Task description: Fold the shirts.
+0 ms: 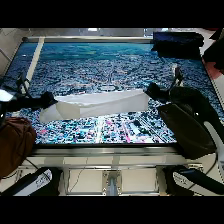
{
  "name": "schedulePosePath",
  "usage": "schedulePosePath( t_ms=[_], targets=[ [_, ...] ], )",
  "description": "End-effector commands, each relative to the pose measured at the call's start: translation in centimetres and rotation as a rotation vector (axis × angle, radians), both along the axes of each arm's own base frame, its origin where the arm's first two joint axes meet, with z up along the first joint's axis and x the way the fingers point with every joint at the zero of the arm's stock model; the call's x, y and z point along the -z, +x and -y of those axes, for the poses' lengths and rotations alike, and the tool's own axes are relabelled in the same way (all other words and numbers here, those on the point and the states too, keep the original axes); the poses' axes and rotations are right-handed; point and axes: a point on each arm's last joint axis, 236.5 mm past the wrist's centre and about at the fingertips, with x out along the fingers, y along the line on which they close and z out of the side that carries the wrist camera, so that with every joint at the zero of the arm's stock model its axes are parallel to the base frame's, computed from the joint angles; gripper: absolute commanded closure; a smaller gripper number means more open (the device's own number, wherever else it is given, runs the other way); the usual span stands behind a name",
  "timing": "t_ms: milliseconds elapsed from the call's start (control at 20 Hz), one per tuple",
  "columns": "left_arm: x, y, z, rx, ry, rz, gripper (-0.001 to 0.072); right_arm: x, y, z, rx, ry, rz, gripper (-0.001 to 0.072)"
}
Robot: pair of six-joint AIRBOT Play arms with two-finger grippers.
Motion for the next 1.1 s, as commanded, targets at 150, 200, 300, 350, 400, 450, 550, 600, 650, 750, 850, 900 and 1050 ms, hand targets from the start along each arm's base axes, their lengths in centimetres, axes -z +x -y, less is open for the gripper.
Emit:
schedulePosePath(
  t_ms=[150,200,300,350,400,450,550,600,650,750,850,900,1050],
  targets=[
    [6.6,6.8,-2.1,-0.015,0.079,-0.049,0.0699,5.7,7.6,-0.1,-0.013,-0.040,-0.057,0.0701],
    [7.1,7.6,-2.4,-0.030,0.087,-0.036,0.0699,7.0,8.1,-0.1,-0.009,-0.044,-0.077,0.0701],
    [8.0,8.3,-2.8,-0.047,0.096,-0.029,0.0698,9.3,8.5,0.1,-0.001,-0.050,-0.107,0.0702],
    [8.3,8.3,-2.7,-0.046,0.096,-0.032,0.0698,10.2,8.6,0.1,0.004,-0.049,-0.122,0.0701],
    [8.5,8.4,-2.5,-0.044,0.096,-0.034,0.0698,10.8,8.6,0.1,0.004,-0.050,-0.133,0.0701],
    [8.5,8.6,-2.4,-0.043,0.099,-0.028,0.0697,11.2,8.5,0.2,0.004,-0.052,-0.139,0.0699],
    [8.0,9.2,-1.7,-0.056,0.077,-0.003,0.0636,10.9,8.8,0.4,0.013,-0.056,-0.124,0.0510],
    [7.6,9.5,-1.2,-0.072,0.042,0.005,0.0395,10.5,9.1,0.8,0.022,-0.058,-0.113,0.0391],
    [7.0,9.9,-0.5,-0.094,-0.007,0.015,0.0137,10.1,9.3,1.3,0.027,-0.062,-0.103,0.0374],
    [5.8,10.3,0.3,-0.116,-0.065,0.033,0.0078,8.8,10.0,2.1,0.023,-0.086,-0.076,0.0374],
    [4.3,10.4,0.5,-0.118,-0.075,0.062,0.0080,6.6,9.3,2.3,-0.034,-0.066,-0.112,0.0375],
    [3.1,10.4,0.4,-0.118,-0.071,0.087,0.0087,5.7,8.6,2.9,-0.101,-0.108,-0.124,0.0374],
    [-1.9,11.6,-1.0,-0.145,-0.018,0.247,0.0087,5.6,3.7,7.3,-0.278,-0.318,-0.304,0.0373]
  ],
)
